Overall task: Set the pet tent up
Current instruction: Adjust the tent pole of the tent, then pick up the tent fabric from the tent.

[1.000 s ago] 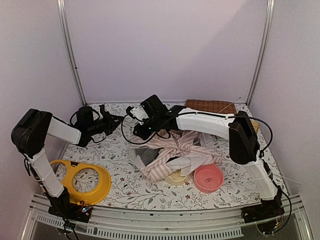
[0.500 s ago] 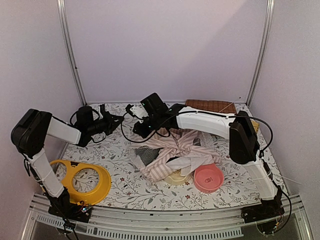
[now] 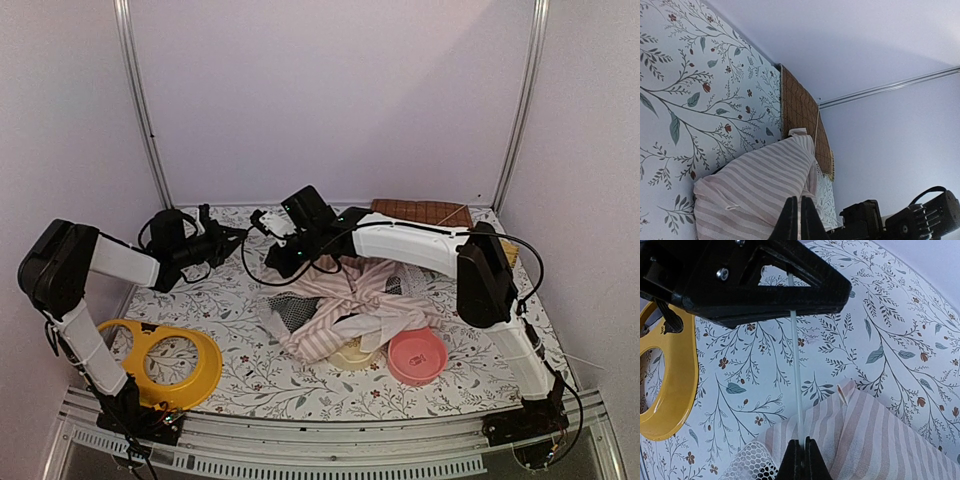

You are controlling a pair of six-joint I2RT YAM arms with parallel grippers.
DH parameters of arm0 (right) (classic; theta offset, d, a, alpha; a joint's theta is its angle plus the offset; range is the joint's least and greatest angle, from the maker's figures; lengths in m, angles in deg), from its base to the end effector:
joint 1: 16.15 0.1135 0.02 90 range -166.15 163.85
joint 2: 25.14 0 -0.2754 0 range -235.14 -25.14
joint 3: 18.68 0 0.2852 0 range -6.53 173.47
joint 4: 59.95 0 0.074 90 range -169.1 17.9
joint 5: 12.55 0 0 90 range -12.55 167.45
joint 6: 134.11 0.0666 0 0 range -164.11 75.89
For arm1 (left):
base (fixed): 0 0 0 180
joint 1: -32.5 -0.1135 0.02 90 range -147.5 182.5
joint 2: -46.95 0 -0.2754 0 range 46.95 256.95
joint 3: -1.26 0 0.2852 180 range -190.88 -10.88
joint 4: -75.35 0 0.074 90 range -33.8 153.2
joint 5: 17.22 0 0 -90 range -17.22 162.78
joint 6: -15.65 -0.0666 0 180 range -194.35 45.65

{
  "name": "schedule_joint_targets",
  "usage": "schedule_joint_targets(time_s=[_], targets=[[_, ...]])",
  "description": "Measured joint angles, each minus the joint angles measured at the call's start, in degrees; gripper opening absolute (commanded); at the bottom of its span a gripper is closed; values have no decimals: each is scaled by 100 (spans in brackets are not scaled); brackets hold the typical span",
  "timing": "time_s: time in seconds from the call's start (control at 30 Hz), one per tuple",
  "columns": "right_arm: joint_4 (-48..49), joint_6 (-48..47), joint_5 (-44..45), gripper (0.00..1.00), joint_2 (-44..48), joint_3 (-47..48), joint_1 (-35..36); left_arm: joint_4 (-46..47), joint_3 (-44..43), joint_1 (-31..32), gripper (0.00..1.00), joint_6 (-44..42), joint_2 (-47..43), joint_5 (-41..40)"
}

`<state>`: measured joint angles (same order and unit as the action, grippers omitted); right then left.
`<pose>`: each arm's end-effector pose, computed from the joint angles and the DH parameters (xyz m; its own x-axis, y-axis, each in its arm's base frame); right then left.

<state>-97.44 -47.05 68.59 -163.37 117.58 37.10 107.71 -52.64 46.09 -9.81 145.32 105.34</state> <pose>0.3618 0.5016 0.1983 -0.3355 -0.5340 -0.7761 -0.8812 0.4691 0.0582 0.3715 -0.1267 0.1589 -0.7283 -0.6068 -0.3184 0.1209 0.3435 -0.9313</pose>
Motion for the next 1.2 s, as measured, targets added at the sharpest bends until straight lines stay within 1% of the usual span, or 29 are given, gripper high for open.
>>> schedule_joint_targets(time_s=[0.17, 0.2, 0.27, 0.4, 0.43, 0.6, 0.77, 0.93, 1.0, 1.13, 1.2], targets=[[-39, 76, -9, 0, 0, 0, 4, -131, -42, 0, 0, -144, 0, 9], [-42, 107, -11, 0, 2, 0, 4, -151, -52, 0, 3, -164, 0, 15], [-55, 199, -13, 0, 2, 0, 4, -195, -85, 0, 19, -214, 0, 35], [-17, 343, 87, 0, 13, 42, -11, -457, -103, 22, 41, -459, 2, 146], [-28, 387, 114, 0, 17, 52, -22, -557, -103, 24, 44, -492, 2, 138], [-118, 579, 157, 0, 94, -35, -35, -872, -72, -37, 46, -780, -70, -52], [-120, 758, 164, 0, 313, -282, -39, -894, 103, -219, 57, -994, -339, -166], [-114, 855, 168, 0, 413, -330, -96, -850, 243, -420, 59, -1165, -490, -229], [-107, 881, 168, 0, 415, -332, -120, -824, 280, -435, 55, -1217, -551, -260], [-120, 960, 170, 0, 415, -343, -140, -935, 310, -446, 42, -1432, -688, -404], [-120, 984, 168, 0, 415, -352, -142, -1115, 254, -448, 40, -1646, -667, -507]])
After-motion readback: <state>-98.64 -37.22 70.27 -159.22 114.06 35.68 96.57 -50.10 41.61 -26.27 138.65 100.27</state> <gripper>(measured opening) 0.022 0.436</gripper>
